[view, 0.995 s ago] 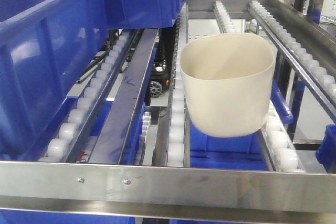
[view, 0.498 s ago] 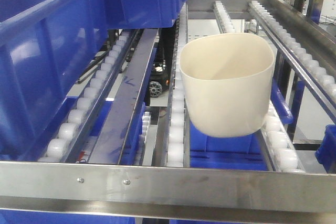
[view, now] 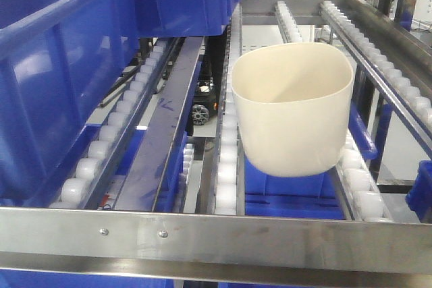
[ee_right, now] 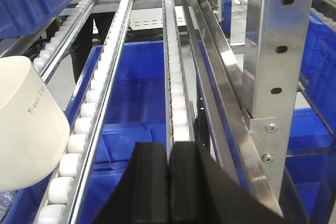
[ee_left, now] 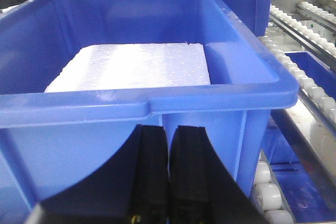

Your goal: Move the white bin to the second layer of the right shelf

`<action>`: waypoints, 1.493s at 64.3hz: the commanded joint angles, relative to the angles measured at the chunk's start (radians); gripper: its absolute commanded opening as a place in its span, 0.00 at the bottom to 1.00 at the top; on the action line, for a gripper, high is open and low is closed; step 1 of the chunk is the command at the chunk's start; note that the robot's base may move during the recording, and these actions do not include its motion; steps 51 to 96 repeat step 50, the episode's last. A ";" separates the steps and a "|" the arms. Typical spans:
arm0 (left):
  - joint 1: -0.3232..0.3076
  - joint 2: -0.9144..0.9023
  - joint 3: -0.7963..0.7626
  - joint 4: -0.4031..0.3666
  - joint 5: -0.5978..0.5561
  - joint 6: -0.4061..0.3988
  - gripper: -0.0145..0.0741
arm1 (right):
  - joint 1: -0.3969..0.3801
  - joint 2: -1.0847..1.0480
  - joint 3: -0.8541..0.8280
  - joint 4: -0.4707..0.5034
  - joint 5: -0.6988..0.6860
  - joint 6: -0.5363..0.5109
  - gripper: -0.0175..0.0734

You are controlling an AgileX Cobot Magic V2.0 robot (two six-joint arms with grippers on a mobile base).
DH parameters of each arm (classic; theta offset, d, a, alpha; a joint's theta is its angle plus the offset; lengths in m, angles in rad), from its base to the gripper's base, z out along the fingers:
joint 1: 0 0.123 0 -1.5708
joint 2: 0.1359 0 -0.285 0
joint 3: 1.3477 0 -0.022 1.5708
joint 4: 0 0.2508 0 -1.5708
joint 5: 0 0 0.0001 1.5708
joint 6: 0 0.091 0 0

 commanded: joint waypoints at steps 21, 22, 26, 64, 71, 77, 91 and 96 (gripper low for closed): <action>-0.007 -0.014 0.037 -0.005 -0.085 -0.004 0.26 | -0.006 -0.020 -0.017 -0.010 -0.078 -0.004 0.25; -0.007 -0.014 0.037 -0.005 -0.085 -0.004 0.26 | -0.006 -0.020 -0.017 -0.010 -0.078 -0.004 0.25; -0.007 -0.014 0.037 -0.005 -0.085 -0.004 0.26 | -0.006 -0.020 -0.017 -0.010 -0.078 -0.004 0.25; -0.007 -0.014 0.037 -0.005 -0.085 -0.004 0.26 | -0.006 -0.020 -0.017 -0.010 -0.078 -0.004 0.25; -0.007 -0.014 0.037 -0.005 -0.085 -0.004 0.26 | -0.006 -0.020 -0.017 -0.010 -0.078 -0.004 0.25; -0.007 -0.014 0.037 -0.005 -0.085 -0.004 0.26 | -0.006 -0.020 -0.017 -0.010 -0.078 -0.004 0.25; -0.007 -0.014 0.037 -0.005 -0.085 -0.004 0.26 | -0.006 -0.020 -0.017 -0.010 -0.078 -0.004 0.25; -0.007 -0.014 0.037 -0.005 -0.085 -0.004 0.26 | -0.006 -0.020 -0.017 -0.010 -0.078 -0.004 0.25</action>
